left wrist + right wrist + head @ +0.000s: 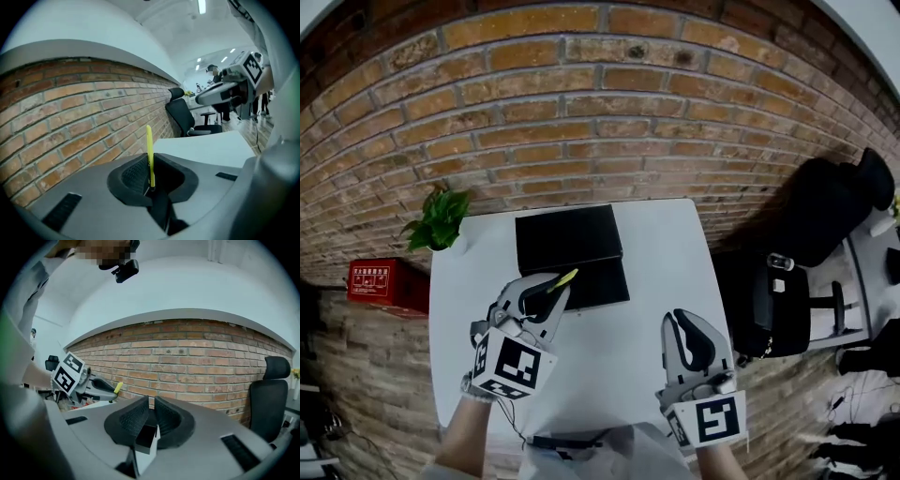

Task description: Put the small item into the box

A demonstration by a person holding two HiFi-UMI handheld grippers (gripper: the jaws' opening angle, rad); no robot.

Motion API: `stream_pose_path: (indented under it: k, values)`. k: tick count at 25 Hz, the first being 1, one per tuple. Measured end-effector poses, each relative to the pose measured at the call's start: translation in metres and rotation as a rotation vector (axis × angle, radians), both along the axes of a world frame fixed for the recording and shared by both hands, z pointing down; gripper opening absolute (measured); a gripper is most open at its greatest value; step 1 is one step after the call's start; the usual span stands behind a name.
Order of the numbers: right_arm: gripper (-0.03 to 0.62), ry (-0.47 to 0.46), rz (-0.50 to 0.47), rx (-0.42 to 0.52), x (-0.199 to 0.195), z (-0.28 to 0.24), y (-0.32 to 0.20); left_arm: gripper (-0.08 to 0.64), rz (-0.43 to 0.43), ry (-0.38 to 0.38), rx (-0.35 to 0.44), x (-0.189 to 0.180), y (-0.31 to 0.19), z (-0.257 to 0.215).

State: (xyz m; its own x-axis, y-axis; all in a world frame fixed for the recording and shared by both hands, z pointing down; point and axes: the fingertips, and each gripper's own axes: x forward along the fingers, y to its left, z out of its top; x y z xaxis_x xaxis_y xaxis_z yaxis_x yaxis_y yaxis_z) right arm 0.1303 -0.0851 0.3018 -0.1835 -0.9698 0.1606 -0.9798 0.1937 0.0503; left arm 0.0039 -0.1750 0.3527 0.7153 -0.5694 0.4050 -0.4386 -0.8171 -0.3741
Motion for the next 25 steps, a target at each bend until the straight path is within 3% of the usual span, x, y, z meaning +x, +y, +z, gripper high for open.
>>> stream_pose_path:
  k: [5, 17, 25]
  values:
    - [0.064, 0.001, 0.057, -0.026, 0.018, 0.010, 0.004, 0.052, 0.096, -0.166, -0.102, 0.025, -0.021, 0.064]
    - [0.064, -0.011, 0.144, -0.064, 0.043, 0.033, 0.018, 0.052, 0.203, -0.526, -0.302, 0.041, -0.035, 0.179]
    - [0.064, -0.025, 0.158, -0.074, 0.048, 0.037, 0.023, 0.052, 0.205, -0.602, -0.374, 0.047, -0.037, 0.204]
